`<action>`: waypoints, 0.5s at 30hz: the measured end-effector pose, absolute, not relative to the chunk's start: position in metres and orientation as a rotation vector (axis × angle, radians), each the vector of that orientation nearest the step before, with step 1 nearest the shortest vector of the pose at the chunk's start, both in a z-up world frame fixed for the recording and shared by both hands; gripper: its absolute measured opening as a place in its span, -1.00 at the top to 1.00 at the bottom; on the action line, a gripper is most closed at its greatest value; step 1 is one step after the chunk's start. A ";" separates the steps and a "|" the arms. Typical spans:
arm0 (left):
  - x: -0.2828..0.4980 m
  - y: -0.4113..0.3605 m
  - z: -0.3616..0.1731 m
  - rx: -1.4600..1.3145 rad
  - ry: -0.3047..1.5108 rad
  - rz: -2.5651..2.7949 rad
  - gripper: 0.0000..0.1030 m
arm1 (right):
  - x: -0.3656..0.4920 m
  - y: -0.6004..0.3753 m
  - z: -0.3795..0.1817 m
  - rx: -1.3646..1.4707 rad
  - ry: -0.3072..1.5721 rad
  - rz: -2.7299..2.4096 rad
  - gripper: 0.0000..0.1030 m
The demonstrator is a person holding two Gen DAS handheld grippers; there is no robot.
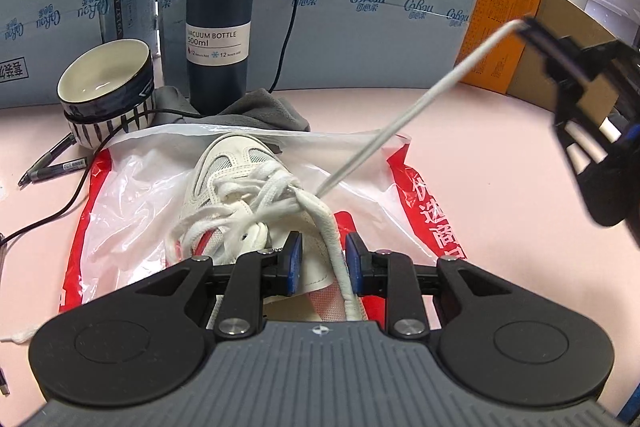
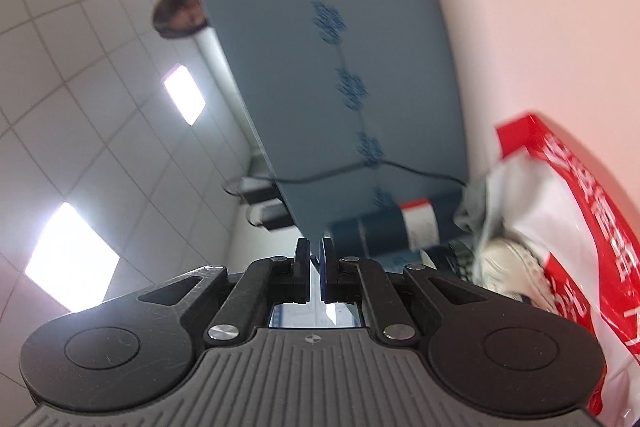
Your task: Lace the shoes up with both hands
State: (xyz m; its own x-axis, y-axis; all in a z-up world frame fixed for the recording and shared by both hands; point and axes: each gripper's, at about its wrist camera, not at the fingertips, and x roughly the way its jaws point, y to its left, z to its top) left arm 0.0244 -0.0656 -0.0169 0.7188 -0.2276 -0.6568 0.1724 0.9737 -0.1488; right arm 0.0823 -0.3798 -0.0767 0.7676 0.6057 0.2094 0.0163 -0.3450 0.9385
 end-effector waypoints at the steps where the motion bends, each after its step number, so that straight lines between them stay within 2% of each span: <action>1: 0.024 -0.066 -0.017 -0.082 0.734 -0.217 0.57 | 0.081 -0.385 -0.073 1.841 0.461 0.651 0.91; 15: 0.022 -0.066 -0.019 -0.102 0.726 -0.191 0.56 | 0.074 -0.436 -0.059 1.887 0.272 0.576 0.91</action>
State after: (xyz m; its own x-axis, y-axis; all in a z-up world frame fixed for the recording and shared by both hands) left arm 0.0223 -0.0660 -0.0190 0.7316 -0.2085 -0.6491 0.1380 0.9777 -0.1585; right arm 0.0741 -0.4360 -0.0593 0.8561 0.4459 0.2613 -0.0817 -0.3823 0.9204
